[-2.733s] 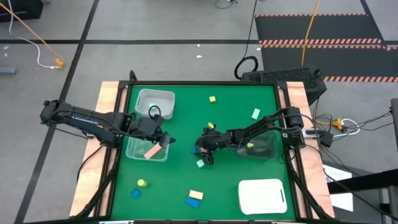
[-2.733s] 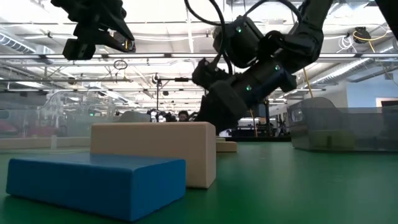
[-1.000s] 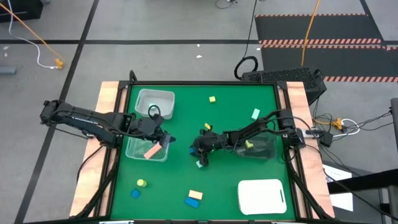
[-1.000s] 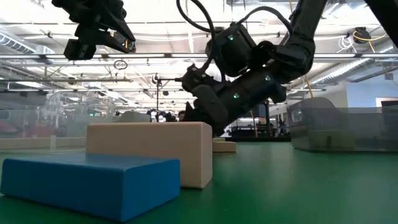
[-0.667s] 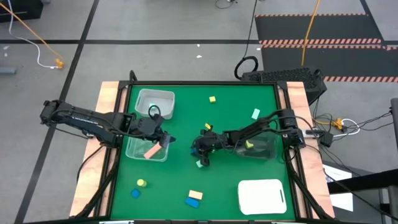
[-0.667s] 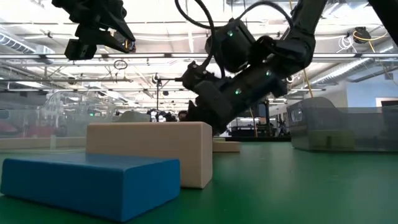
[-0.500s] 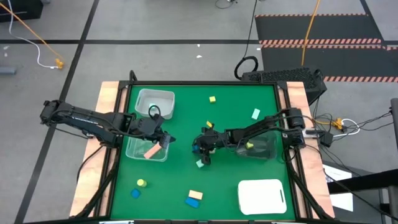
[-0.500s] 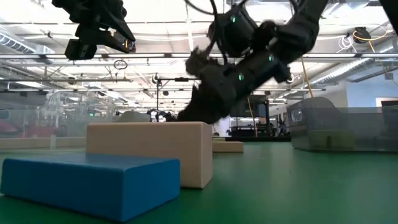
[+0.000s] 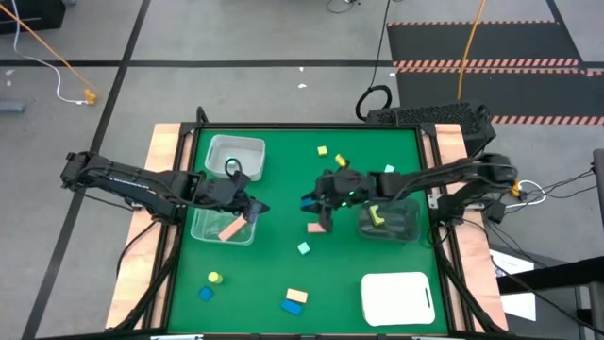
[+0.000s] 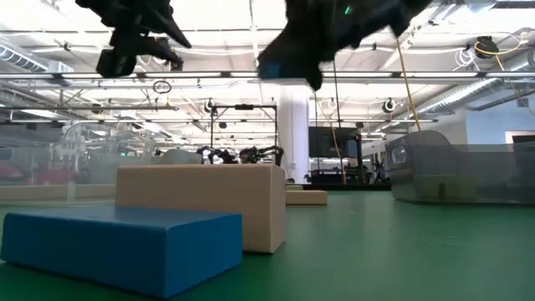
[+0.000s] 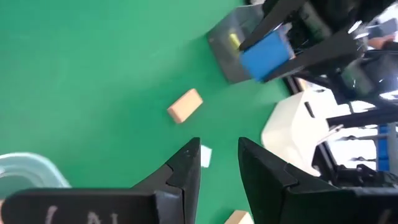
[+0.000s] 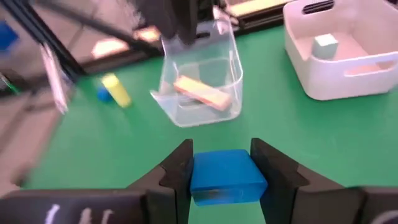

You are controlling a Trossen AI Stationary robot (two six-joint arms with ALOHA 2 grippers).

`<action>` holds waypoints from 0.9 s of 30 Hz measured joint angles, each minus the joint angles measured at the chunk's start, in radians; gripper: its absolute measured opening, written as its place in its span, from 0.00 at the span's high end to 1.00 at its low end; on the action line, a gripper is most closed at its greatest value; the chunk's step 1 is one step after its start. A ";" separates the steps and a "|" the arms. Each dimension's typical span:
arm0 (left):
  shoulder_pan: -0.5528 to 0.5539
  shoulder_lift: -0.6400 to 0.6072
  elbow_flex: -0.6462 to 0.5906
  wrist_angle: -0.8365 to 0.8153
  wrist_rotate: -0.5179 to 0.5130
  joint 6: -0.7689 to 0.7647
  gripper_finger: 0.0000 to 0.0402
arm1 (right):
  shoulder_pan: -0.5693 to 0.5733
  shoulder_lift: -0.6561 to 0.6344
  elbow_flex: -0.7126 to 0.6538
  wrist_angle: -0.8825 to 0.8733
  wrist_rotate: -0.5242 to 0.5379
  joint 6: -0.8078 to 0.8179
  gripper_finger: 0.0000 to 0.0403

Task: Sort & place blocks by color
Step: Put the top blue block into the white bin

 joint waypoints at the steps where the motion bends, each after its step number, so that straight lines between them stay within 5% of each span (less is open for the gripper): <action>1: -0.001 0.000 0.000 0.013 0.000 0.012 0.73 | 0.000 -0.033 0.001 -0.033 -0.023 0.044 0.71; 14: -0.003 0.000 0.000 0.051 0.060 0.098 0.73 | 0.117 -0.234 0.001 -0.453 -0.507 0.450 0.70; 20: -0.041 0.001 0.000 0.056 0.187 0.057 0.73 | 0.297 -0.226 0.001 -0.650 -0.513 0.590 0.70; 27: -0.176 0.001 0.000 0.056 0.271 0.020 0.73 | 0.517 -0.228 0.001 -0.593 -0.395 0.915 0.70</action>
